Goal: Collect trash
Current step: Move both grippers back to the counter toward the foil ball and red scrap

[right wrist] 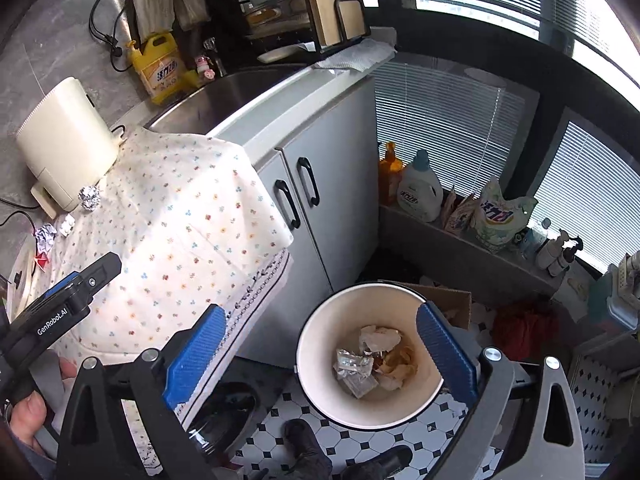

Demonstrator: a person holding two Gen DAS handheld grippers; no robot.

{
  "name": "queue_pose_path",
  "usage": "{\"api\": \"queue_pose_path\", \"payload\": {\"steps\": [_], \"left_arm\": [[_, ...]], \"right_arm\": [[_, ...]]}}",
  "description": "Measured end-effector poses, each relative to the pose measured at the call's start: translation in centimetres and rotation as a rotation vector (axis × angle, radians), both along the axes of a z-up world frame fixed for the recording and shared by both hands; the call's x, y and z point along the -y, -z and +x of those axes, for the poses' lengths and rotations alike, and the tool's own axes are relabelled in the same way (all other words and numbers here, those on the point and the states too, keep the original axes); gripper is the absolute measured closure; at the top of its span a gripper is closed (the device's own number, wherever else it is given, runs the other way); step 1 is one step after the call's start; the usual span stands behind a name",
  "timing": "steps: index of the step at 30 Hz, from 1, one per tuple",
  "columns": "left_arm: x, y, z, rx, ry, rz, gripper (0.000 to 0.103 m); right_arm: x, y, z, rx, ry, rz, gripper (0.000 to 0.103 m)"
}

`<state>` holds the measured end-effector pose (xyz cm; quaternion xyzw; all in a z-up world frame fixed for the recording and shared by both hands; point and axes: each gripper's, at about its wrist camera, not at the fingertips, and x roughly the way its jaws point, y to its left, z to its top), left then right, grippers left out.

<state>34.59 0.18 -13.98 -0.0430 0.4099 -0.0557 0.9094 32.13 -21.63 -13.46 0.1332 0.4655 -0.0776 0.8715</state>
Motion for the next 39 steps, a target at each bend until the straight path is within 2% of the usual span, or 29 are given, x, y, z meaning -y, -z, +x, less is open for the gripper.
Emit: {"api": "queue_pose_path", "payload": {"steps": [7,25,33,39], "left_arm": [[-7.4,-2.1,0.5,0.046,-0.122,0.013,0.006],[-26.2,-2.6,0.8,0.087,-0.388,0.04,0.006],[-31.8,-3.0,1.0,0.109,-0.482,0.015,0.006],[-34.5,-2.9,1.7,0.126,-0.477,-0.018,0.006]], "right_arm": [[-5.6,-2.2,2.6,0.064,-0.088,0.005,0.008],[-22.4,-3.4,11.2,0.132,-0.285,0.039,0.008],[-27.0,-4.0,14.7,0.159,-0.356,0.034,0.008],[-29.8,-3.8,17.4,0.154,-0.395,0.036,0.008]]}}
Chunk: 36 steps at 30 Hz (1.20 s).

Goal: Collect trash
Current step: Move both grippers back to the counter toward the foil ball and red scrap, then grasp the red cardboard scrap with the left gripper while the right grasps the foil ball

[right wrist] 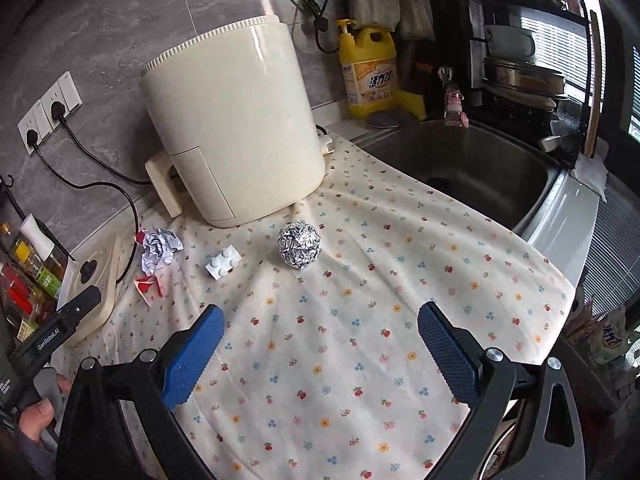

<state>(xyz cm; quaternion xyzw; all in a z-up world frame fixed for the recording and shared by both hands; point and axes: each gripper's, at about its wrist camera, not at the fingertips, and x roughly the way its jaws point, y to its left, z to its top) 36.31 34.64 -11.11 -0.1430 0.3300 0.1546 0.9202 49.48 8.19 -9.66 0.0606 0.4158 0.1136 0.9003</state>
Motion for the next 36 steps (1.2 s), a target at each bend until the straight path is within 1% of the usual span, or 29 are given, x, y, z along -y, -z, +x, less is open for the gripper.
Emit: {"api": "queue_pose_path", "payload": {"steps": [2,3,4,5,6,7,8,9,10,12,16,19,21,22,23,24,25,26,30,36], "left_arm": [[-0.6,0.2,0.5,0.008,0.018,-0.016,0.006],[-0.8,0.3,0.7,0.009,0.027,-0.019,0.008],[-0.9,0.4,1.1,0.007,0.031,-0.015,0.012],[-1.1,0.6,1.5,-0.004,0.026,-0.003,0.023],[-1.2,0.9,2.1,-0.02,0.027,-0.003,0.031],[-1.5,1.2,2.7,-0.033,0.039,-0.018,0.034],[-1.7,1.5,3.1,-0.039,0.05,-0.031,0.04],[-1.8,1.8,3.5,-0.045,0.055,-0.033,0.043],[-1.8,2.0,3.9,-0.052,0.058,-0.028,0.045],[-2.0,2.7,4.9,-0.073,0.068,-0.033,0.053],[-2.3,4.5,6.9,-0.132,0.079,-0.045,0.061],[-2.6,5.9,7.8,-0.163,0.083,-0.069,0.068],[-2.7,6.6,8.1,-0.179,0.092,-0.087,0.083],[-2.8,6.8,8.2,-0.182,0.094,-0.088,0.084],[-2.8,6.8,8.1,-0.174,0.087,-0.078,0.087],[-2.9,6.7,7.9,-0.166,0.081,-0.073,0.093],[-2.9,6.6,7.8,-0.155,0.079,-0.078,0.093],[-3.0,6.3,7.6,-0.142,0.078,-0.081,0.093],[-3.0,5.0,6.9,-0.102,0.076,-0.069,0.093],[-1.6,2.9,5.6,-0.052,0.085,-0.057,0.093]], "right_arm": [[-0.8,0.4,0.9,-0.013,-0.009,0.004,0.008],[-1.2,0.6,1.4,-0.018,-0.013,0.005,0.008],[-1.6,0.8,1.8,-0.021,-0.019,0.003,0.008],[-2.0,1.0,2.2,-0.024,-0.024,-0.001,0.008],[-2.4,1.2,2.6,-0.028,-0.029,-0.005,0.008],[-2.8,1.3,3.1,-0.032,-0.031,-0.006,0.008],[-3.1,1.5,3.5,-0.035,-0.033,-0.006,0.008],[-3.4,1.7,4.0,-0.04,-0.035,-0.008,0.008],[-3.8,2.0,4.6,-0.046,-0.037,-0.012,0.008],[-4.5,2.6,5.6,-0.057,-0.04,-0.021,0.008],[-5.7,3.7,7.7,-0.071,-0.042,-0.055,0.008],[-6.0,4.6,9.1,-0.094,-0.025,-0.053,0.008],[-6.1,5.1,9.8,-0.102,-0.016,-0.056,0.014],[-6.3,5.4,10.2,-0.109,-0.016,-0.061,0.024],[-6.4,5.8,10.6,-0.118,-0.021,-0.06,0.048],[-6.5,6.2,10.9,-0.134,-0.033,-0.051,0.066],[-6.6,6.6,11.3,-0.162,-0.046,-0.048,0.077],[-6.6,6.7,11.3,-0.164,-0.048,-0.045,0.088],[-6.5,6.0,10.3,-0.141,-0.065,-0.029,0.089],[-5.7,4.0,7.3,-0.096,-0.086,0.002,0.089]]}}
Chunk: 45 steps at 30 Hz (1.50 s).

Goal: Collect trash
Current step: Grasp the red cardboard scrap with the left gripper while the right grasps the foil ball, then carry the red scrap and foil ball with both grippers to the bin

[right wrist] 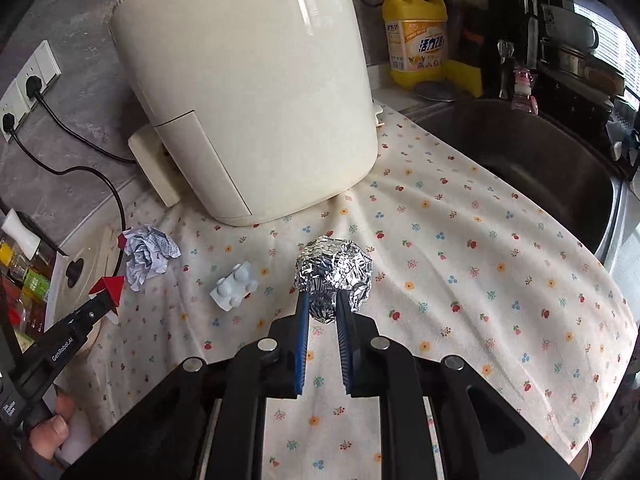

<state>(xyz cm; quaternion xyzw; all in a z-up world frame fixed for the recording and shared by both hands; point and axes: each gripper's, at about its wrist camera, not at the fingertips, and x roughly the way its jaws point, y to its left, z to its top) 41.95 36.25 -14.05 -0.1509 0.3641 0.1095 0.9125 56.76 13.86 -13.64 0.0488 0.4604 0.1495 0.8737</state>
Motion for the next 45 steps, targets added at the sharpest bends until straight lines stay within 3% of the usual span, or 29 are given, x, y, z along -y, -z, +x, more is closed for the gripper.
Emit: {"api": "queue_pose_path", "payload": {"steps": [16,25,34,45], "left_arm": [[9.9,-4.8,-4.7,0.101,0.103,0.047,0.093],[19.1,-6.2,-7.4,0.114,0.157,0.049,0.093],[30.8,-6.2,-10.4,0.082,0.28,0.063,0.092],[40.4,-3.7,-12.8,0.026,0.364,0.051,0.092]], "right_arm": [[7.1,-6.2,-9.4,0.109,0.018,0.026,0.089],[14.9,-8.2,-14.9,0.154,0.041,0.012,0.089],[26.6,-8.0,-20.6,0.127,0.151,0.023,0.089],[36.1,-5.7,-25.6,0.065,0.217,0.02,0.089]]}}
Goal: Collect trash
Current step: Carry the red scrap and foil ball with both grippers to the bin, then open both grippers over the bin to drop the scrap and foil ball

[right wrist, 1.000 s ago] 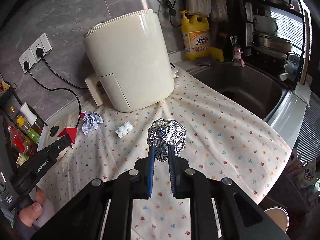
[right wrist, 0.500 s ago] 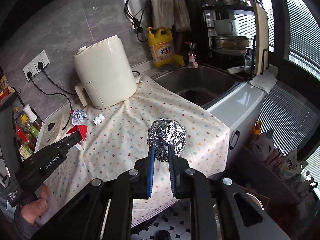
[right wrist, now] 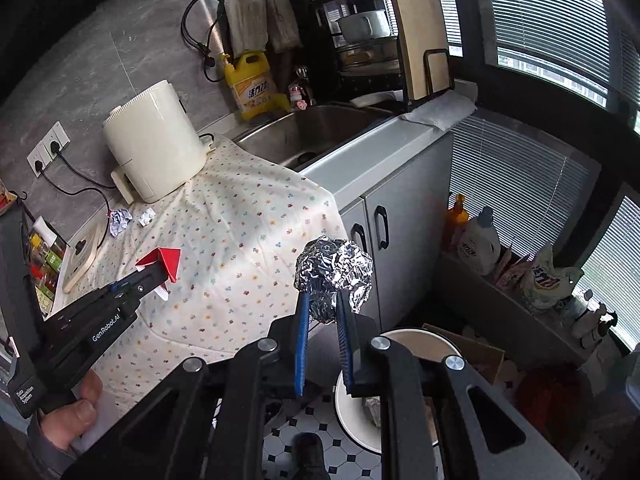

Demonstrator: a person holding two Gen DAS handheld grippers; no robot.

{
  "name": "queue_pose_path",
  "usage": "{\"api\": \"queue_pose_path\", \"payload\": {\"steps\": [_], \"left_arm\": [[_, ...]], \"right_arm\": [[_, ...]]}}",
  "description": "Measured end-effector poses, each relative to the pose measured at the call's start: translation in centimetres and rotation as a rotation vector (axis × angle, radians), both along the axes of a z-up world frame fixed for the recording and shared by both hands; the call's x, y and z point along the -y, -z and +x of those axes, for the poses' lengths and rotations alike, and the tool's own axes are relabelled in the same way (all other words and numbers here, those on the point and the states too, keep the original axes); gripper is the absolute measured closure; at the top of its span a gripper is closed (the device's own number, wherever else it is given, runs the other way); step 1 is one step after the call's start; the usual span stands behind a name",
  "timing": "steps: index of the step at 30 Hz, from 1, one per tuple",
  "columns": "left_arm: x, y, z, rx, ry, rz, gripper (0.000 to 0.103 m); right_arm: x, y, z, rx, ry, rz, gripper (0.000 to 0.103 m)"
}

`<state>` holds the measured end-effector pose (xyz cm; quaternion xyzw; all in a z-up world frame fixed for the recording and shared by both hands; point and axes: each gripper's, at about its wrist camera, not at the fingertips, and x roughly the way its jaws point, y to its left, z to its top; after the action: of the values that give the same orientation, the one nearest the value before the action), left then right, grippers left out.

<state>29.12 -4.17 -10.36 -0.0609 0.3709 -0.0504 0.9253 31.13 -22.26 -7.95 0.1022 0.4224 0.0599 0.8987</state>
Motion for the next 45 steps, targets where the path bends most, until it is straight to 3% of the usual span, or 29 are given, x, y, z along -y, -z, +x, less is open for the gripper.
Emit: {"api": "queue_pose_path", "payload": {"steps": [11,13,14,15,16,21,25,33,34,35,36,41,45], "left_arm": [[9.2,7.7,-1.0,-0.115,0.082,-0.094,0.092],[10.5,9.4,-0.9,-0.147,0.128,-0.149,0.091],[11.3,10.4,-0.9,-0.173,0.146,-0.157,0.083],[12.1,11.4,-0.8,-0.196,0.148,-0.149,0.057],[12.6,12.2,-0.9,-0.207,0.142,-0.144,0.04],[13.4,14.4,-1.0,-0.25,0.158,-0.16,0.039],[11.8,14.0,-0.6,-0.247,0.129,-0.157,0.033],[7.3,10.3,1.7,-0.184,0.115,-0.099,0.029],[6.7,9.8,2.0,-0.176,0.112,-0.096,0.029],[6.2,9.4,2.3,-0.167,0.107,-0.093,0.027],[5.5,9.0,2.5,-0.16,0.103,-0.092,0.027],[2.6,7.0,3.3,-0.126,0.089,-0.076,0.026],[0.0,5.4,3.7,-0.099,0.065,-0.071,0.023]], "right_arm": [[7.4,3.2,-3.7,-0.09,0.035,-0.086,0.089],[8.5,4.0,-4.2,-0.109,0.043,-0.101,0.089],[9.0,4.4,-4.4,-0.118,0.046,-0.109,0.089],[9.4,4.8,-4.6,-0.127,0.048,-0.117,0.089],[9.8,5.2,-4.9,-0.134,0.05,-0.123,0.089],[10.8,7.0,-5.1,-0.177,0.056,-0.139,0.089],[10.6,7.3,-4.2,-0.183,0.056,-0.126,0.089],[7.9,6.4,-2.1,-0.177,0.063,-0.083,0.086],[7.4,6.3,-1.8,-0.177,0.069,-0.086,0.08],[7.1,6.2,-1.5,-0.18,0.075,-0.082,0.061],[6.8,6.0,-1.3,-0.174,0.087,-0.078,0.056],[4.8,4.8,-0.2,-0.154,0.104,-0.076,0.047],[2.6,4.0,0.7,-0.135,0.092,-0.07,0.047]]}}
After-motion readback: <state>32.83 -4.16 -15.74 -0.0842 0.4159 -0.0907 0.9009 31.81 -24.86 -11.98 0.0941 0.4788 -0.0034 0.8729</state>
